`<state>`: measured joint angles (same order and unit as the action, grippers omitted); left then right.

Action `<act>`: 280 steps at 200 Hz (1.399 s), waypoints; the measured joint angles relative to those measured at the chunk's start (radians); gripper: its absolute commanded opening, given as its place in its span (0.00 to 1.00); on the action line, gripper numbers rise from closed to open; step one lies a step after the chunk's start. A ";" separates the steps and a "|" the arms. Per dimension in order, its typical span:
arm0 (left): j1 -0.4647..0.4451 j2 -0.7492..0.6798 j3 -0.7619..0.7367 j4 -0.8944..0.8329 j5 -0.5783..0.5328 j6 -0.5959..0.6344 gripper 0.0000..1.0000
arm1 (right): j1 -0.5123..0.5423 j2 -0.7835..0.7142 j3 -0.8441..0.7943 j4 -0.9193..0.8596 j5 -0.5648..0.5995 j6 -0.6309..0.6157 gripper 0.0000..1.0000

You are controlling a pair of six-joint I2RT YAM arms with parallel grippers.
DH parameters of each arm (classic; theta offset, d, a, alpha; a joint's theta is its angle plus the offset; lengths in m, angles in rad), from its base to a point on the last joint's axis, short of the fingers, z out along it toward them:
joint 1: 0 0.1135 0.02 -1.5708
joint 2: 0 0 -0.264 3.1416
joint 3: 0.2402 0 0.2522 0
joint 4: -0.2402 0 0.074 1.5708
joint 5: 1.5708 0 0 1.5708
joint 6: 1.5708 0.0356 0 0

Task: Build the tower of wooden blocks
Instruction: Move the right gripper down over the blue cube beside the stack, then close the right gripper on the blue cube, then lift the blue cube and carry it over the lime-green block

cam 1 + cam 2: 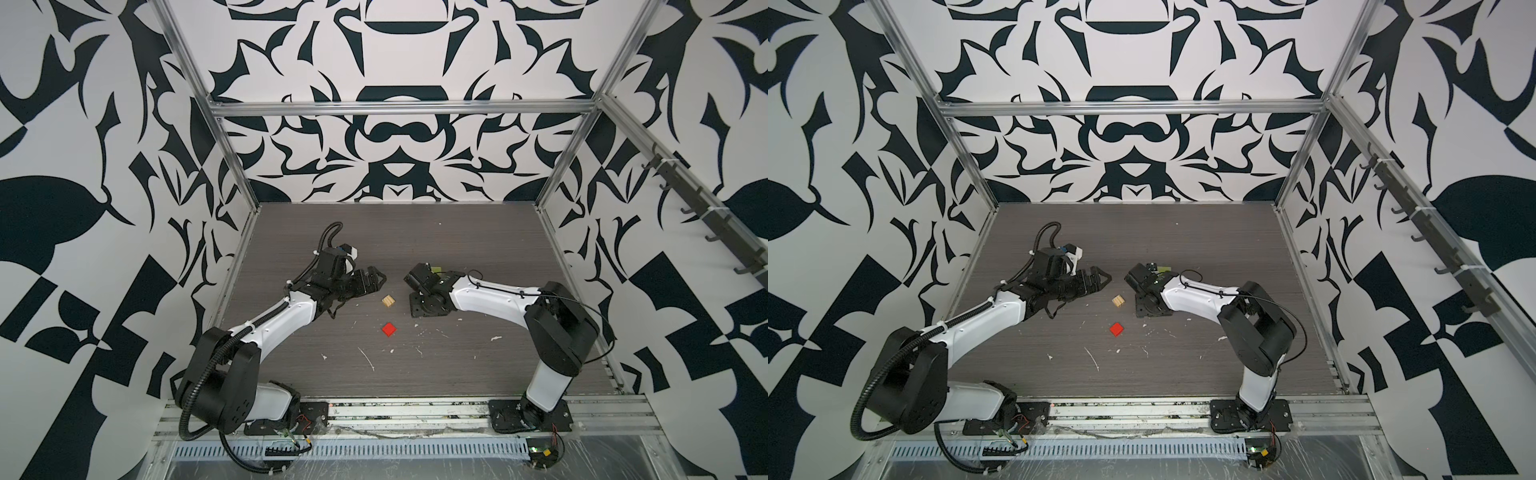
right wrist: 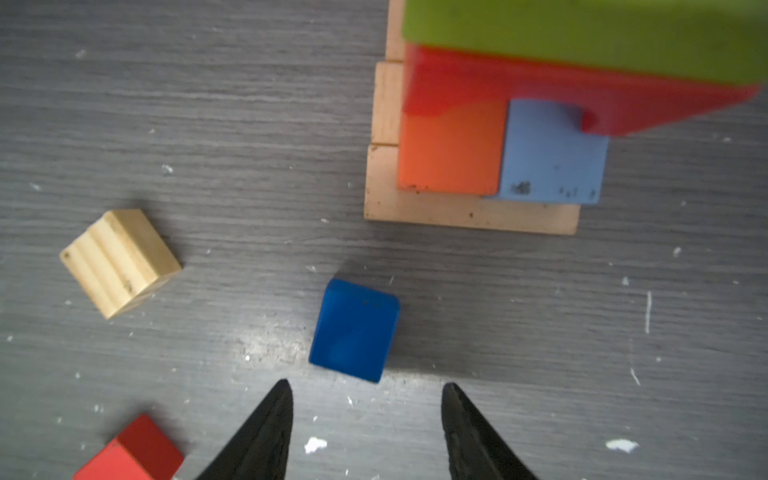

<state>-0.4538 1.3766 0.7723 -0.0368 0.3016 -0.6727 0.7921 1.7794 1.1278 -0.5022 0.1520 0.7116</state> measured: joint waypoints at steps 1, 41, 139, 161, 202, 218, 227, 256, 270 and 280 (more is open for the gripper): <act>0.000 0.000 0.000 0.000 0.000 0.000 1.00 | 0.000 0.002 0.002 0.000 0.000 0.001 0.58; 0.000 0.000 0.000 -0.008 0.000 0.003 1.00 | 0.000 0.056 0.033 0.021 0.005 0.005 0.54; 0.000 -0.003 0.000 -0.021 -0.002 0.012 0.99 | 0.000 0.105 0.058 0.032 0.010 0.003 0.43; 0.000 -0.003 0.000 -0.021 -0.002 0.012 1.00 | 0.000 0.113 0.068 0.032 0.012 -0.001 0.36; 0.000 -0.003 0.000 -0.021 -0.003 0.012 1.00 | 0.000 0.129 0.087 0.030 0.033 -0.007 0.28; 0.000 -0.003 0.000 -0.021 -0.006 0.012 0.99 | 0.000 0.129 0.087 0.027 0.040 -0.008 0.23; 0.000 -0.003 0.000 -0.021 -0.006 0.012 1.00 | 0.000 0.129 0.087 0.025 0.043 -0.008 0.21; 0.000 -0.003 0.000 -0.021 -0.006 0.012 1.00 | 0.000 0.128 0.095 0.005 0.045 -0.014 0.17; 0.000 -0.003 0.000 -0.020 -0.006 0.012 1.00 | 0.000 0.121 0.102 -0.006 0.044 -0.017 0.17; 0.000 -0.003 0.000 -0.020 -0.006 0.012 1.00 | 0.000 0.108 0.105 -0.014 0.044 -0.020 0.17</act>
<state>-0.4538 1.3735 0.7723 -0.0566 0.2955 -0.6609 0.7921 1.8870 1.2327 -0.5167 0.1959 0.6918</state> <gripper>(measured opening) 0.994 0.305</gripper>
